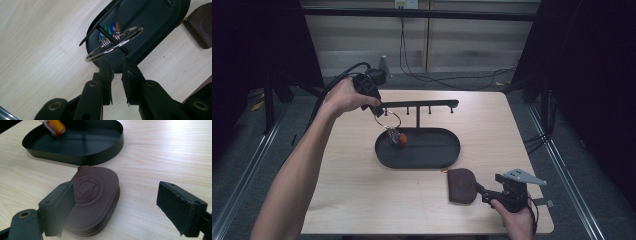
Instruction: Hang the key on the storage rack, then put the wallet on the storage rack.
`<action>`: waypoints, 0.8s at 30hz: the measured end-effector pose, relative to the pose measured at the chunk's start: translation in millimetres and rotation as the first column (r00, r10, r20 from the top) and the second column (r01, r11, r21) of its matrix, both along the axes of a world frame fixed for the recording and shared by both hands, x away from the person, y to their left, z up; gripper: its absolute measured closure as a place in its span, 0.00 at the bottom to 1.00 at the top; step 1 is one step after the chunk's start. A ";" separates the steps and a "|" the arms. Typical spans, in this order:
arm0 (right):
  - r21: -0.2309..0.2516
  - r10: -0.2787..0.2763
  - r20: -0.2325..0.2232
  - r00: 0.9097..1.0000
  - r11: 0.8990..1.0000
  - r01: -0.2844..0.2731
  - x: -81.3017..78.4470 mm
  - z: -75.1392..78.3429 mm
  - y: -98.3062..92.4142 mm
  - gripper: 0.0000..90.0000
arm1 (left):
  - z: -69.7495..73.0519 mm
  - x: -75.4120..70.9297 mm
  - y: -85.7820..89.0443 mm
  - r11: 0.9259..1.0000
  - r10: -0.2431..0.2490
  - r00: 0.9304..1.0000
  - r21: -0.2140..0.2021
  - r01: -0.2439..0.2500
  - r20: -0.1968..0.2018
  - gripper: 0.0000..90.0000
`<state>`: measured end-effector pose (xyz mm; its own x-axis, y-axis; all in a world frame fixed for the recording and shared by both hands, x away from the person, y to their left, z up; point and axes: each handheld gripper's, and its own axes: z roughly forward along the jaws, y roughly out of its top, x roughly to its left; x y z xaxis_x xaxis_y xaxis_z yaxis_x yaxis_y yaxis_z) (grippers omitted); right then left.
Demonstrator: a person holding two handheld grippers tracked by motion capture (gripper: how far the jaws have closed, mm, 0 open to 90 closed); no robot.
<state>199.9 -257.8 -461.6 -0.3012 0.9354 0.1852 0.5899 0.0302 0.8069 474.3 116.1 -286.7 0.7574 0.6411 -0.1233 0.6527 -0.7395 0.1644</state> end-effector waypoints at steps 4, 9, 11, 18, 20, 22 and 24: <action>0.002 -0.001 -0.002 1.000 1.000 0.001 0.8 0.0 0.4 0.17 | 2.6 0.1 6.9 0.999 0.015 1.000 -0.033 -0.015 -0.022 0.85; 0.000 -0.006 -0.006 1.000 1.000 0.006 2.3 -0.7 -0.8 0.17 | 7.3 -7.9 19.5 0.994 0.035 0.999 -0.106 -0.039 -0.039 0.84; 0.003 -0.007 -0.006 1.000 1.000 0.007 2.4 -0.6 -0.7 0.17 | 7.2 -10.0 21.7 0.993 0.033 0.999 -0.114 -0.038 -0.043 0.83; -0.003 -0.004 -0.007 1.000 1.000 0.004 1.7 -0.8 -0.2 0.17 | 13.7 -24.5 38.1 0.980 0.050 0.999 -0.192 -0.052 -0.014 0.71; -0.003 -0.006 -0.007 1.000 1.000 0.006 1.7 -0.8 -0.4 0.17 | 14.5 -27.6 41.6 0.975 0.062 0.998 -0.213 -0.060 -0.001 0.64; -0.003 -0.006 -0.006 1.000 1.000 0.006 1.9 -0.7 -0.6 0.17 | 13.9 -31.3 45.0 0.966 0.110 0.994 -0.236 -0.103 0.017 0.60; -0.004 -0.008 -0.008 1.000 1.000 0.008 2.7 -0.6 -0.2 0.17 | 12.0 -33.9 47.1 0.963 0.107 0.994 -0.252 -0.100 0.016 0.56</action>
